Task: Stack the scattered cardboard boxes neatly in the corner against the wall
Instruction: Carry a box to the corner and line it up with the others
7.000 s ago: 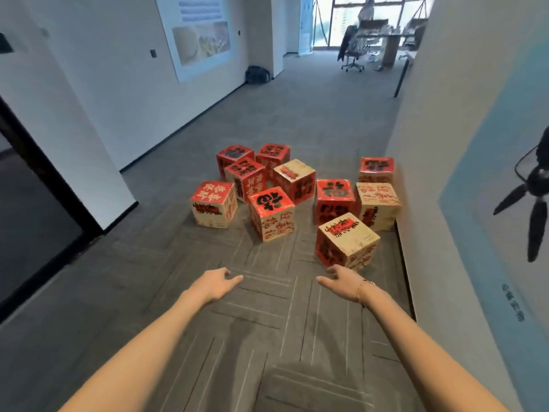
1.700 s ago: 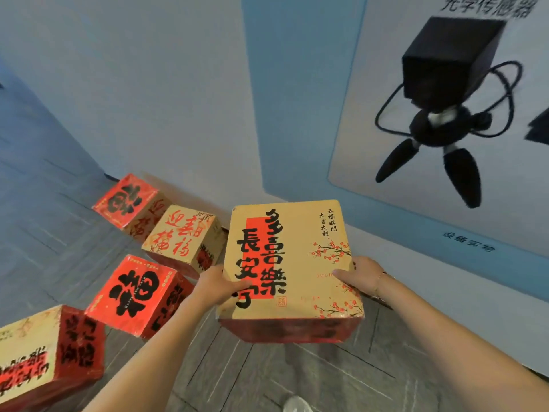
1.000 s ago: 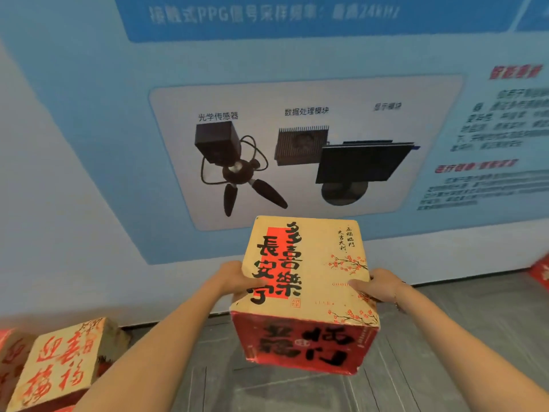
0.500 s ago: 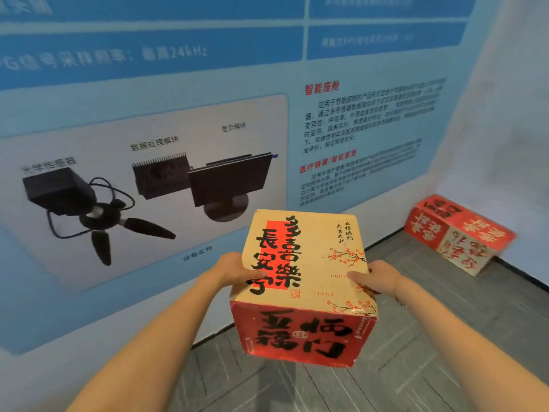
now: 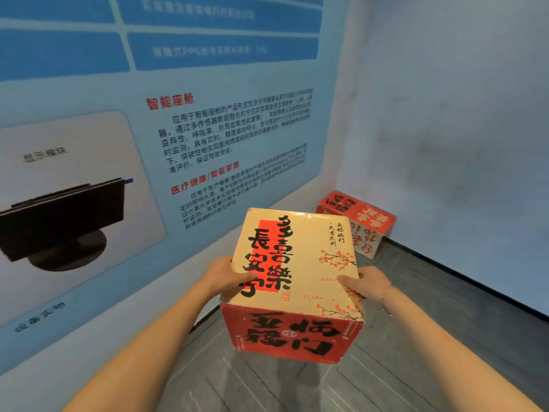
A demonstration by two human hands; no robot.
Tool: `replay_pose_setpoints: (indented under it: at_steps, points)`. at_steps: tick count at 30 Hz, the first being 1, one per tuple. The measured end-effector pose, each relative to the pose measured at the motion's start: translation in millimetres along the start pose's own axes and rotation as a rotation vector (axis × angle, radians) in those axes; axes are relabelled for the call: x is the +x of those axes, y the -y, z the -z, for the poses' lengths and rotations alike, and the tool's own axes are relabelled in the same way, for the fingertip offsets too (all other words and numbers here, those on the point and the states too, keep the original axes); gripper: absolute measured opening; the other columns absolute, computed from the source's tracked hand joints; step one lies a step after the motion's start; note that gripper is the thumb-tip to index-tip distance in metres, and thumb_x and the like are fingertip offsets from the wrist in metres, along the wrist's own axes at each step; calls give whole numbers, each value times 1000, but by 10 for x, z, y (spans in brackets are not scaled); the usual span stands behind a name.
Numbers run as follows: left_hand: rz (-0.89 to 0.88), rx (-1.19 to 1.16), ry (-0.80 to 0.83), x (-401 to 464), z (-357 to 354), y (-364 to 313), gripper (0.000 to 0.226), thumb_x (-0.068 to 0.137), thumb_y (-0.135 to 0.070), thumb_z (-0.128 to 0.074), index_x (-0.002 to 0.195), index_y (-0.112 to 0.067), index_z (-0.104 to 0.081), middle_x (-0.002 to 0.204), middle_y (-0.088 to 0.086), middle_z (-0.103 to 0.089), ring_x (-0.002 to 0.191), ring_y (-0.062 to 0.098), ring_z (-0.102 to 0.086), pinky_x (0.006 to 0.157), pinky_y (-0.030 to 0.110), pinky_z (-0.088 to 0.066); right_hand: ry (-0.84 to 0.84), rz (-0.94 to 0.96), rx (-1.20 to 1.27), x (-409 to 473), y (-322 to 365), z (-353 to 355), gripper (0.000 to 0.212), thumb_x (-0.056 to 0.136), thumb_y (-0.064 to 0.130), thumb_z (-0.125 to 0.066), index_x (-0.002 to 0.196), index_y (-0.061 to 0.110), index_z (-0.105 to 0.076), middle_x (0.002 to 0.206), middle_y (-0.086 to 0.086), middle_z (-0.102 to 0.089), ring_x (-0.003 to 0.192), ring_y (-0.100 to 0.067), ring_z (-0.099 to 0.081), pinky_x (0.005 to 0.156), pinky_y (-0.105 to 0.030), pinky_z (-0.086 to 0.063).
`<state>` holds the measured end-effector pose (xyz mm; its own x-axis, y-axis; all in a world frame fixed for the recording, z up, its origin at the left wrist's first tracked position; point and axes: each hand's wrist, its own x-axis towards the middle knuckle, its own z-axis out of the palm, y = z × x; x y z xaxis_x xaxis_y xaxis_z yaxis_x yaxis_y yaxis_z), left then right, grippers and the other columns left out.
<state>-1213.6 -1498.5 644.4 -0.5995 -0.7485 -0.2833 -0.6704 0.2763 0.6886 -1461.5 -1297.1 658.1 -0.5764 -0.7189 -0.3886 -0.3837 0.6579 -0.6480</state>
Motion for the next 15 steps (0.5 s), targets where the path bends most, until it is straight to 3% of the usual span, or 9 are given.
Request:
replay_pose_setpoints:
  at_steps: [2,8,12,15]
  points:
    - [-15,17,10,209,-174,-228,30,73,-49,-75,89,-26,-64,93,-3,-71,84,15,-65,79,31,-54,-29,-21,30,70,-182,235,22,87,42,-59,72,27,-58,77,10,-64,76,-10,-62,58,-19,-43]
    - [-101,57,98,825,-624,-924,39,75,-50,-74,100,-21,-68,96,-2,-72,85,14,-67,74,27,-54,-132,-82,181,258,-672,797,19,89,38,-59,74,26,-57,76,10,-63,73,-8,-61,55,-19,-42]
    - [-167,104,145,1297,-920,-1413,31,75,-51,-73,91,-26,-64,89,-5,-70,77,9,-64,61,19,-48,-200,-122,260,422,-994,1156,18,90,36,-58,78,23,-58,74,11,-61,69,-4,-58,53,-19,-39]
    - [-225,104,193,1695,-1164,-1786,30,75,-50,-74,90,-25,-66,85,-8,-71,71,1,-63,62,17,-51,-241,-161,274,619,-1232,1450,20,90,36,-58,74,23,-58,74,9,-63,68,-5,-59,53,-19,-39]
